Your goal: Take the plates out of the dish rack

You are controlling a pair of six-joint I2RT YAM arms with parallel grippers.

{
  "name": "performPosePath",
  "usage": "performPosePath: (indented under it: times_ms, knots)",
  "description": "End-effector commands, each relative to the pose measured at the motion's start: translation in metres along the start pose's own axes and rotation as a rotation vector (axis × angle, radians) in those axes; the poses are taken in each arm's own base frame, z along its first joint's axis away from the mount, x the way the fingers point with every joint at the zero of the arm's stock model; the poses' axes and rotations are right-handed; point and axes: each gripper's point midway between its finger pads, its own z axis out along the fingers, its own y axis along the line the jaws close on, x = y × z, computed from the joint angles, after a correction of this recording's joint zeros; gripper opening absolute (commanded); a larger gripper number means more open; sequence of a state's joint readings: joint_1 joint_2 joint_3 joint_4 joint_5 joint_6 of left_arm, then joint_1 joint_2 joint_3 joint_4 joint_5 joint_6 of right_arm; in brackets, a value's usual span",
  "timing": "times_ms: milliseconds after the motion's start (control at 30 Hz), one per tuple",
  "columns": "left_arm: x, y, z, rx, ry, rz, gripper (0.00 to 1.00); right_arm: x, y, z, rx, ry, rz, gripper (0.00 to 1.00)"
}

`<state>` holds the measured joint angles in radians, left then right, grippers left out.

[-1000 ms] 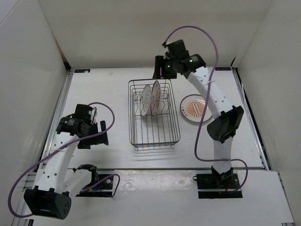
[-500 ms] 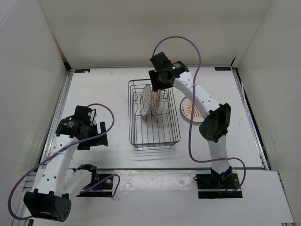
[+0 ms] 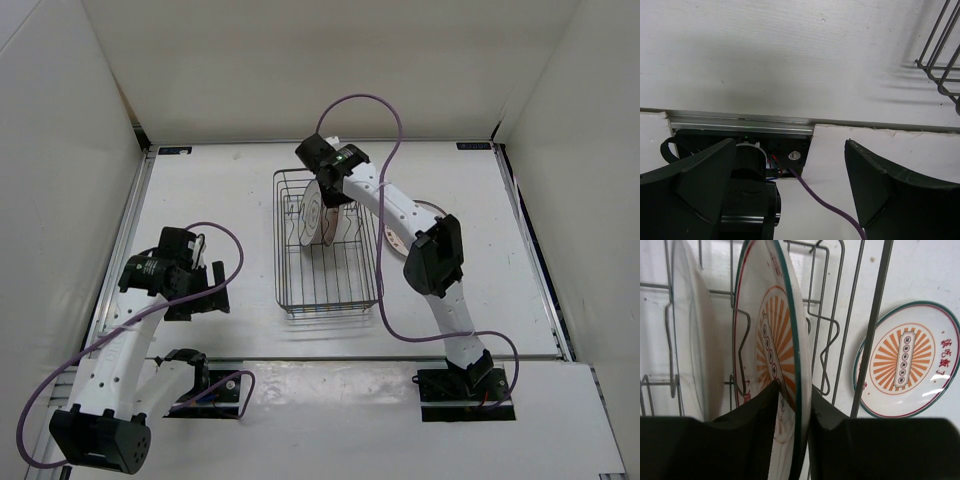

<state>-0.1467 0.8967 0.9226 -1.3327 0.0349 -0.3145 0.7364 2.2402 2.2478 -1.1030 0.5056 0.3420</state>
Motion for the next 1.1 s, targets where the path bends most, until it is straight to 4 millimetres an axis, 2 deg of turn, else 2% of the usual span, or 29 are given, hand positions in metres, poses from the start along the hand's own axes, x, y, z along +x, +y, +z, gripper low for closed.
performPosePath:
  times_ms: [0,33,133,167,233,267,367,400,467,500,700,733,833,900,933,967,1000,1033,1067]
  knots:
    - [0.001,0.001,-0.003,-0.005,-0.012,0.01,1.0,-0.015,-0.02,-0.008,0.115,-0.058,0.065,0.3]
    - [0.003,0.001,-0.003,-0.006,-0.008,0.013,1.0,-0.017,-0.022,-0.006,0.128,-0.064,0.091,0.27]
    - [0.004,0.001,-0.003,-0.006,-0.006,0.018,1.0,-0.024,-0.02,-0.011,0.116,-0.091,0.152,0.04]
    - [0.004,0.0,-0.003,-0.005,-0.002,0.021,1.0,-0.03,-0.017,-0.014,0.087,-0.11,0.176,0.0]
    - [0.005,0.001,-0.003,-0.008,0.0,0.025,1.0,-0.037,-0.017,-0.023,0.072,-0.137,0.221,0.0]
    - [0.006,0.001,-0.003,-0.006,-0.003,0.028,1.0,-0.045,-0.024,-0.034,0.068,-0.171,0.249,0.0]
    - [0.006,0.0,-0.003,-0.006,0.001,0.031,1.0,-0.053,-0.032,-0.044,0.065,-0.204,0.309,0.0]
    - [0.006,0.0,-0.002,-0.006,-0.001,0.03,1.0,-0.061,-0.04,-0.056,0.054,-0.236,0.339,0.0]
    - [0.007,0.001,-0.002,-0.006,0.001,0.028,1.0,-0.065,-0.043,-0.063,0.045,-0.257,0.354,0.0]
    - [0.007,0.0,-0.001,-0.004,0.0,0.03,1.0,-0.072,-0.051,-0.076,0.037,-0.291,0.365,0.0]
    - [0.007,0.0,0.0,-0.003,0.007,0.03,1.0,-0.091,-0.092,-0.125,0.048,-0.421,0.424,0.0]
    - [0.007,0.0,0.0,-0.003,0.005,0.027,1.0,-0.101,-0.092,-0.133,0.025,-0.464,0.439,0.0]
    - [0.007,-0.001,0.001,-0.001,0.007,0.027,1.0,-0.108,-0.117,-0.155,0.019,-0.53,0.474,0.0]
    - [0.008,-0.002,0.0,0.004,0.004,0.027,1.0,-0.098,-0.155,-0.164,0.057,-0.531,0.591,0.0]
    - [0.01,-0.001,0.002,0.0,0.014,0.025,1.0,-0.085,-0.172,-0.159,0.057,-0.5,0.639,0.0]
    - [0.009,-0.002,0.002,0.004,0.009,0.025,1.0,-0.079,-0.179,-0.155,0.038,-0.486,0.736,0.0]
    - [0.009,-0.001,0.001,0.001,0.005,0.028,1.0,-0.056,-0.18,-0.128,0.041,-0.403,0.81,0.0]
    - [0.009,-0.001,0.002,0.003,0.006,0.026,1.0,-0.032,-0.188,-0.125,-0.049,-0.355,0.893,0.0]
    - [0.009,-0.001,0.002,0.004,0.003,0.031,1.0,-0.034,-0.208,-0.116,-0.079,-0.385,1.006,0.0]
